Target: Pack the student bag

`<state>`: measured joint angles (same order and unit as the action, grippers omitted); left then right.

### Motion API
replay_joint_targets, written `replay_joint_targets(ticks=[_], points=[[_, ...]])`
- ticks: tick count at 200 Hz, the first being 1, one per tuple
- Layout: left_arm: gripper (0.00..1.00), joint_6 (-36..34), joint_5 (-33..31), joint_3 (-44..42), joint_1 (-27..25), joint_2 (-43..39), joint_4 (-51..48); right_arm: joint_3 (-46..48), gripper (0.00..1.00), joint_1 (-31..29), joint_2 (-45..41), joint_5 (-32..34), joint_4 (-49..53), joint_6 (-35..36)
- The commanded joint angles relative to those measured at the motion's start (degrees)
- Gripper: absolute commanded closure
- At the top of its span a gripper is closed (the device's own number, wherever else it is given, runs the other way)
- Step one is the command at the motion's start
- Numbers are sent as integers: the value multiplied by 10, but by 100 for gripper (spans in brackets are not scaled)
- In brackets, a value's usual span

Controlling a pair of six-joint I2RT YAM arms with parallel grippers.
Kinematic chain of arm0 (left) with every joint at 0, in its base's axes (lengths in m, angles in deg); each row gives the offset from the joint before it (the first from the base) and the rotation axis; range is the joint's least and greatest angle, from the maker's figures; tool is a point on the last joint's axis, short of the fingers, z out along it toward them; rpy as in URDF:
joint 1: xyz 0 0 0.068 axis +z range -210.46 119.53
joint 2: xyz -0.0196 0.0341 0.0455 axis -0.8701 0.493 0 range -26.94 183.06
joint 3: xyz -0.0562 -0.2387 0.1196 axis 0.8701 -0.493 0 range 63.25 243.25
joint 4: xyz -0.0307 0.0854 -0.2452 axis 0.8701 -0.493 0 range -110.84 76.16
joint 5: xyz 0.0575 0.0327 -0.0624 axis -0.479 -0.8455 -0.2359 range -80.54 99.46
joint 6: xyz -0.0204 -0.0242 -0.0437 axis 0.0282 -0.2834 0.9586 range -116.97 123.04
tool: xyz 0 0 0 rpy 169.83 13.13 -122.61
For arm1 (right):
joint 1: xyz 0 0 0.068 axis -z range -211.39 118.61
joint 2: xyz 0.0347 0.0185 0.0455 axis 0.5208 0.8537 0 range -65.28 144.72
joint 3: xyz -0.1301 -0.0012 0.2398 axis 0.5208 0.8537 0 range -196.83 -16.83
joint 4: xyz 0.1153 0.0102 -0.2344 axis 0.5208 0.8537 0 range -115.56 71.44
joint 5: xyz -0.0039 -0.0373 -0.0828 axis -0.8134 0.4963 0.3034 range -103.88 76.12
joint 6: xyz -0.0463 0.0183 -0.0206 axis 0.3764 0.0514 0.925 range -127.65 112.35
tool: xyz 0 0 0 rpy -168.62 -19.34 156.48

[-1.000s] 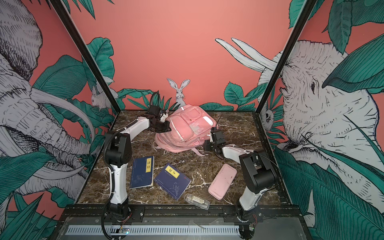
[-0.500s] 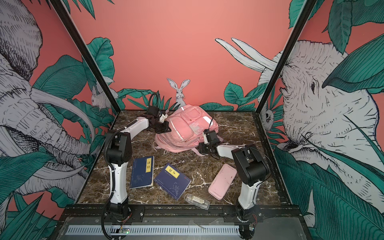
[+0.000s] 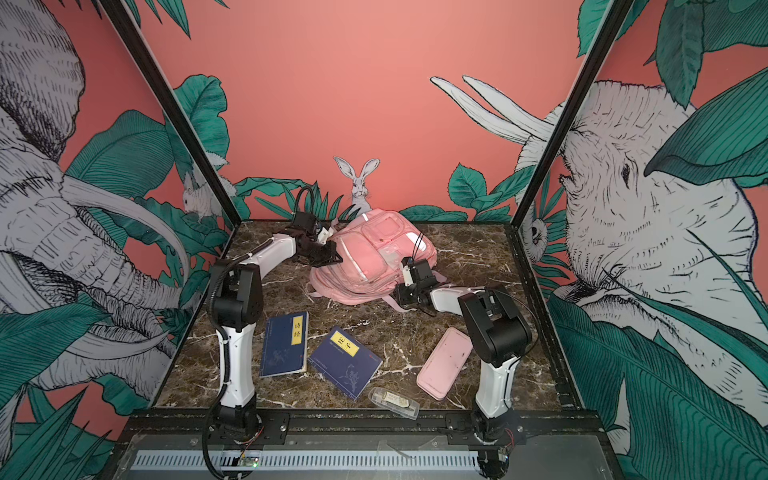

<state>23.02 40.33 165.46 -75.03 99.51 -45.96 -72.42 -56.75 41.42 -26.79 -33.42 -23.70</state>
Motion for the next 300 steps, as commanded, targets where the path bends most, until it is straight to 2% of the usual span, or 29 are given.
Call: replay_joint_targets(ticks=[1,22,46,120,177,235,263,300], points=[[100,13,15,-2,2,-9,51,28,57,-7,-20,-2,1,2],[100,20,17,-3,2,-9,54,39,65,-8,-29,5,1,-1],[100,26,21,-7,2,-9,60,37,68,-9,-26,13,2,0],[100,34,26,-28,2,-17,70,19,68,-9,8,28,-36,0],[100,39,29,-36,2,-23,77,15,75,-14,17,39,-32,12],[100,55,31,-41,2,-23,92,51,84,-20,-16,51,-32,13],[100,62,31,-41,2,-23,95,43,90,-20,-28,43,-6,11],[100,61,0,-47,2,-32,89,17,98,-21,-47,15,59,3]])
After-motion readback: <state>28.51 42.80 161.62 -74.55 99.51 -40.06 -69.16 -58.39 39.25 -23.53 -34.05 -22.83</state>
